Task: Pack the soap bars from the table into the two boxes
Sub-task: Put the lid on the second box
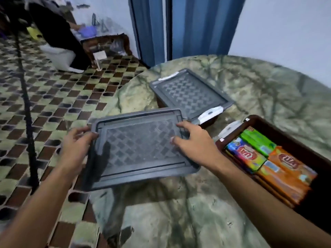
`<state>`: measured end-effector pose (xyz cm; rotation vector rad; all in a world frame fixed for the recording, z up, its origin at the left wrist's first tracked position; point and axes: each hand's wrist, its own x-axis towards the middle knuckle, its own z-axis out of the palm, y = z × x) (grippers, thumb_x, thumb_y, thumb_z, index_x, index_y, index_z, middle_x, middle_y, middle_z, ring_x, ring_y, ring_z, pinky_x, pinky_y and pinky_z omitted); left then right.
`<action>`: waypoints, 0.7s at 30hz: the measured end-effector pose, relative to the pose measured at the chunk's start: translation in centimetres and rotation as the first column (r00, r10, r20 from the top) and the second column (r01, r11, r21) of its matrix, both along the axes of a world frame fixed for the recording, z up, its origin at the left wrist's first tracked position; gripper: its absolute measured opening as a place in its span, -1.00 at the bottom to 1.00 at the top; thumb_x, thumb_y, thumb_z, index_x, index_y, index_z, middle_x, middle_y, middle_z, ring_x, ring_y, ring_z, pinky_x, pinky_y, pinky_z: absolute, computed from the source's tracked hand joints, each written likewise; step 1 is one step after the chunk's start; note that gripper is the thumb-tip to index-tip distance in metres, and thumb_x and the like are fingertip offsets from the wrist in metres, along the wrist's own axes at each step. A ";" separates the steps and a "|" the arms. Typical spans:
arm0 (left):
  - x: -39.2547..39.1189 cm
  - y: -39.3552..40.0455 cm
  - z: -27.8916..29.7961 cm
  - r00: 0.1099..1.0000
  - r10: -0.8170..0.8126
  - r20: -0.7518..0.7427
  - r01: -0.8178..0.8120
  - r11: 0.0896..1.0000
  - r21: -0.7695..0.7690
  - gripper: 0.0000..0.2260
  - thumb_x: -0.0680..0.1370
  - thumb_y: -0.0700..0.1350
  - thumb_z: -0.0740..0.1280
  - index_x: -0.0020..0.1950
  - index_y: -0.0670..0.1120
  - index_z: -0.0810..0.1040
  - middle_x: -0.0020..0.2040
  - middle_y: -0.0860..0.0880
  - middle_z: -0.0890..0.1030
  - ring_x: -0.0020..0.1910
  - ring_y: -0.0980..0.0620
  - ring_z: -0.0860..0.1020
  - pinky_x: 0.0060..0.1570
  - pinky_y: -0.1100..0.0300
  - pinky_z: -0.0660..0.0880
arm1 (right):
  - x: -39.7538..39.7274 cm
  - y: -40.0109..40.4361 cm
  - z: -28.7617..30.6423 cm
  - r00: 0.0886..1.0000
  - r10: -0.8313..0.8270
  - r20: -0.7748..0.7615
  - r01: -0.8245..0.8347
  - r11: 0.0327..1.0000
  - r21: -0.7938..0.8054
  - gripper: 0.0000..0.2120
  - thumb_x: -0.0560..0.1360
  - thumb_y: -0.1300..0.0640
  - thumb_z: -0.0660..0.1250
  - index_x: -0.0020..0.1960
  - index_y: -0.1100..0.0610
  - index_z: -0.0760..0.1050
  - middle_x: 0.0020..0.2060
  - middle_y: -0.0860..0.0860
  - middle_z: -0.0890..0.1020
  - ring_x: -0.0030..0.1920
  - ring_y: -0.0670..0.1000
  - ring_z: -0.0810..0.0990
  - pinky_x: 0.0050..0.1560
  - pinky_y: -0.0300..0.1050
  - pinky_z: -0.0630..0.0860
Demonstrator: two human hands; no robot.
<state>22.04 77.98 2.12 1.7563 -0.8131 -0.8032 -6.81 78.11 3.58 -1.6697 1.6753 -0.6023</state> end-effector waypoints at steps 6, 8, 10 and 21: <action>-11.9 -10.7 5.9 0.881 -0.471 0.028 0.468 0.865 -0.178 -0.87 0.51 -0.20 0.33 -0.11 0.04 0.57 -0.13 0.03 0.58 -0.09 0.04 0.53 -0.05 0.09 0.44 | -9.8 3.2 3.4 0.909 -0.410 0.074 0.414 0.909 -0.050 -0.55 0.45 0.00 0.41 0.32 0.00 0.47 0.21 0.01 0.57 0.24 0.05 0.51 0.22 -0.12 0.42; -18.0 -12.3 5.4 0.781 -0.622 0.062 0.619 0.757 -0.209 -0.85 0.49 -0.23 0.36 -0.13 0.03 0.58 -0.14 0.04 0.60 -0.10 0.07 0.54 0.05 0.15 0.43 | -13.5 6.2 3.2 0.828 -0.554 0.085 0.556 0.831 -0.006 -0.55 0.46 0.01 0.40 0.33 0.02 0.45 0.23 0.01 0.54 0.24 0.02 0.50 0.18 -0.14 0.42; -24.6 -12.6 4.3 0.657 -0.750 0.075 0.746 0.633 -0.207 -0.81 0.49 -0.28 0.36 -0.14 0.03 0.58 -0.16 0.04 0.59 -0.16 0.14 0.53 0.02 0.25 0.44 | -16.8 9.9 2.6 0.726 -0.681 0.101 0.683 0.730 0.010 -0.56 0.47 0.01 0.39 0.33 0.02 0.45 0.24 0.02 0.53 0.22 0.01 0.50 0.11 -0.17 0.42; -37.0 -10.2 -2.5 0.301 -0.892 0.338 0.945 0.328 0.023 -0.65 0.39 -0.53 0.33 0.09 -0.23 0.55 0.00 -0.18 0.57 0.00 -0.08 0.53 -0.15 0.52 0.44 | -22.2 17.2 -1.0 0.461 -0.887 0.019 0.886 0.461 0.041 -0.58 0.48 0.05 0.35 0.33 0.06 0.43 0.24 0.06 0.52 0.24 0.08 0.48 0.18 -0.12 0.40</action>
